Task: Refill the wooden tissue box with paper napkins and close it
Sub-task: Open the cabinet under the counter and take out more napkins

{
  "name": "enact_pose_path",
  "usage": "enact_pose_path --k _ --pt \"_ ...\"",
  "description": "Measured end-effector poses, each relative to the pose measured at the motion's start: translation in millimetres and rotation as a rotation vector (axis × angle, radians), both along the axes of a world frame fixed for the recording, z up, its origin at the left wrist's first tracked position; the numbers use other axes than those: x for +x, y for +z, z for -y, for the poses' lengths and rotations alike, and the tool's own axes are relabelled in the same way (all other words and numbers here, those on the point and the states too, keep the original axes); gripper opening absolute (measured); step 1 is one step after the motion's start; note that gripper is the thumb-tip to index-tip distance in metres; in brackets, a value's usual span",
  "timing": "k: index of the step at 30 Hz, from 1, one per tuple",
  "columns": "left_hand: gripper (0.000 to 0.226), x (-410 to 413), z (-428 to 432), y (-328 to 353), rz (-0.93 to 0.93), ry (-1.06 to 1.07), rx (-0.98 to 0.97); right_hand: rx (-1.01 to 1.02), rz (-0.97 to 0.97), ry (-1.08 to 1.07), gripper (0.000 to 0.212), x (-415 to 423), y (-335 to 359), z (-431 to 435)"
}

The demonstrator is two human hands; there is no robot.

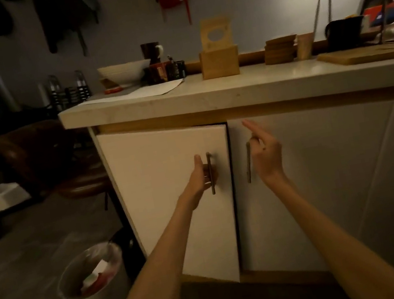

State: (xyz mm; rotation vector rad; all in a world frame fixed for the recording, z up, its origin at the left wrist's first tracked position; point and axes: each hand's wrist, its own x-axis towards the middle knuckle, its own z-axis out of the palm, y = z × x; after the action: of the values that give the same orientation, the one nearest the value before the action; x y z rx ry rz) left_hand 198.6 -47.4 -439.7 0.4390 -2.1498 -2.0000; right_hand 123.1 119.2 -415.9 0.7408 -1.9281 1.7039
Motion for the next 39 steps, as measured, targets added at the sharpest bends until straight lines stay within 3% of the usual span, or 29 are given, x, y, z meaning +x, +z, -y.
enact_pose_path --k 2,5,8,10,15,19,22,26,29,31,33,36,37,39 --pt "0.073 51 9 -5 0.015 -0.038 -0.044 -0.066 0.285 0.291 0.052 20 -8 12" --pt "0.074 135 28 -2 0.056 -0.023 -0.030 -0.046 0.478 0.792 0.085 72 -33 34" --pt "0.076 206 50 14 0.089 0.044 -0.116 0.093 0.508 1.288 0.075 148 -48 65" --pt "0.077 245 63 23 0.113 0.075 -0.140 0.184 0.473 1.385 0.070 193 -53 88" --pt "0.081 307 93 50 0.058 0.370 -0.116 0.419 0.373 1.338 0.044 246 -52 154" --pt "0.085 328 112 59 0.073 0.467 -0.112 0.475 0.229 1.448 0.056 260 -58 195" --pt "0.084 333 117 62 0.093 0.485 -0.123 0.489 0.226 1.481 0.062 260 -60 209" --pt "0.069 328 127 64 0.085 0.517 -0.139 0.505 0.260 1.457 0.055 230 -40 201" --pt "0.037 308 153 91 0.168 0.524 -0.366 0.518 0.289 1.135 0.031 161 -13 189" --pt "0.031 280 176 120 0.300 0.416 -0.611 0.570 0.360 0.858 0.023 96 -2 191" --pt "0.027 240 192 143 0.523 0.298 -0.709 0.612 0.526 0.676 0.025 30 -2 205" --pt "0.057 177 200 155 0.921 0.246 -0.899 0.529 0.856 0.567 0.027 -39 -15 231" --pt "0.070 155 203 152 0.982 0.267 -0.960 0.466 0.947 0.551 0.024 -52 -23 238" --pt "0.077 118 208 141 0.920 0.391 -1.045 0.400 1.057 0.525 0.018 -82 -56 251"
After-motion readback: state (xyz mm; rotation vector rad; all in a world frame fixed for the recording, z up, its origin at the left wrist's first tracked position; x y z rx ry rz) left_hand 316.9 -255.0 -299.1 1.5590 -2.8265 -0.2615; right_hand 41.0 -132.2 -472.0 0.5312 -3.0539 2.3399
